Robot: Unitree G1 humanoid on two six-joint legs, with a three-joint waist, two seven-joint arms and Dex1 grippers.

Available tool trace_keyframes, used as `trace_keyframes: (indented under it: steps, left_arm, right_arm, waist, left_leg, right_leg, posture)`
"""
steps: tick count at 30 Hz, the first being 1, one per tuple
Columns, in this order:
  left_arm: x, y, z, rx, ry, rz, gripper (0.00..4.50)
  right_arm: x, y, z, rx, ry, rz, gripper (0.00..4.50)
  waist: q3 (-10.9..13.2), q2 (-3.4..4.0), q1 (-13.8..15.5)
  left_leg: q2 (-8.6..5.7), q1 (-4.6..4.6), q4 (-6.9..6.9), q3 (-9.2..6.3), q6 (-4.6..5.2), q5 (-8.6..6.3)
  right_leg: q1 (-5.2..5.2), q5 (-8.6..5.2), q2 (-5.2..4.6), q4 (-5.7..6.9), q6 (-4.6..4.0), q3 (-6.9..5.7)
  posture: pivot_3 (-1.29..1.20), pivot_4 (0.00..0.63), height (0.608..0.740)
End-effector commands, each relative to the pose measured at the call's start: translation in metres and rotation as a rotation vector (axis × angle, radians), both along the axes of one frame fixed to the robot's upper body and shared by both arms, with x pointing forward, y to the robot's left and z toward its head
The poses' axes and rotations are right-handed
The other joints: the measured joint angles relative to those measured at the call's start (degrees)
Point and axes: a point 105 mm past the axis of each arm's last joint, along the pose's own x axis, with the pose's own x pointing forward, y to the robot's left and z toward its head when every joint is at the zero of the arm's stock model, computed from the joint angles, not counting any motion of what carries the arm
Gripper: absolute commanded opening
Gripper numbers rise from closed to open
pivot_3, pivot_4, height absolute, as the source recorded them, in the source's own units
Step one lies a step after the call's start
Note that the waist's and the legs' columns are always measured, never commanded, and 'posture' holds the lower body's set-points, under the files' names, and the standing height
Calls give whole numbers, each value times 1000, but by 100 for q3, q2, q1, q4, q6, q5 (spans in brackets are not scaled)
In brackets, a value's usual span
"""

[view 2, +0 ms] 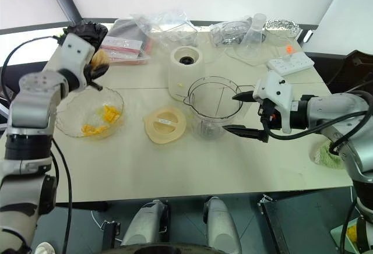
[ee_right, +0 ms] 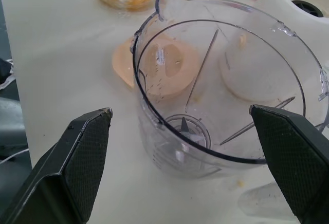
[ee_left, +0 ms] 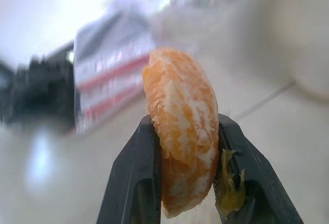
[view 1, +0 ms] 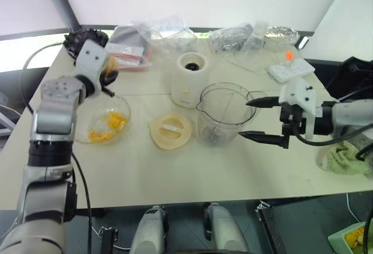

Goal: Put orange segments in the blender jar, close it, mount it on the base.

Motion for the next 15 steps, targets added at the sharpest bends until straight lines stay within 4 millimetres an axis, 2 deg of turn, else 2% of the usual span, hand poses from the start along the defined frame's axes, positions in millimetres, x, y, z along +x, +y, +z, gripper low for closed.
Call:
trace_keyframes:
  steps: [1, 5, 8, 12, 15]
  left_arm:
    - [3, -52, 49, 25, -134, -248, 1237]
    - [-5, -121, 85, -79, -170, -583, 1237]
    - [-16, -163, 99, -132, -145, -777, 1237]
    - [-37, -215, 95, -190, -37, -1025, 1237]
    - [-51, -240, 77, -177, 79, -1169, 1237]
  right_arm:
    - [-5, -4, 13, -12, -68, -32, 4500]
    - [-9, -8, 13, -2, -78, -82, 4500]
    - [-13, -11, 11, -2, -81, -114, 4500]
    - [-20, -18, 9, 1, -89, -181, 4500]
    - [-29, -21, 7, 4, -89, -223, 4500]
  waist:
    - [1, -3, 48]
    - [2, -4, 125]
    - [2, -4, 116]
    - [2, -4, 104]
    - [3, -5, 104]
  left_leg:
    - [-1, 0, 0, 1, 0, 0]
    - [-6, -8, -1, 1, 0, 0]
    - [-10, -16, -1, -1, 4, -2]
    - [-12, -14, -2, -2, 10, -6]
    - [-11, -12, -2, -9, 11, -5]
  right_leg:
    - [0, 0, 0, -1, 0, 0]
    - [-2, 0, 2, -3, 2, 2]
    - [-5, -6, 2, -7, 11, 3]
    - [-5, -8, 3, -8, 14, 9]
    - [-5, -8, 9, -2, 13, 8]
  posture:
    - [0, 150, 740]
    - [0, 150, 740]
    - [0, 150, 740]
    - [0, 150, 740]
    - [0, 150, 740]
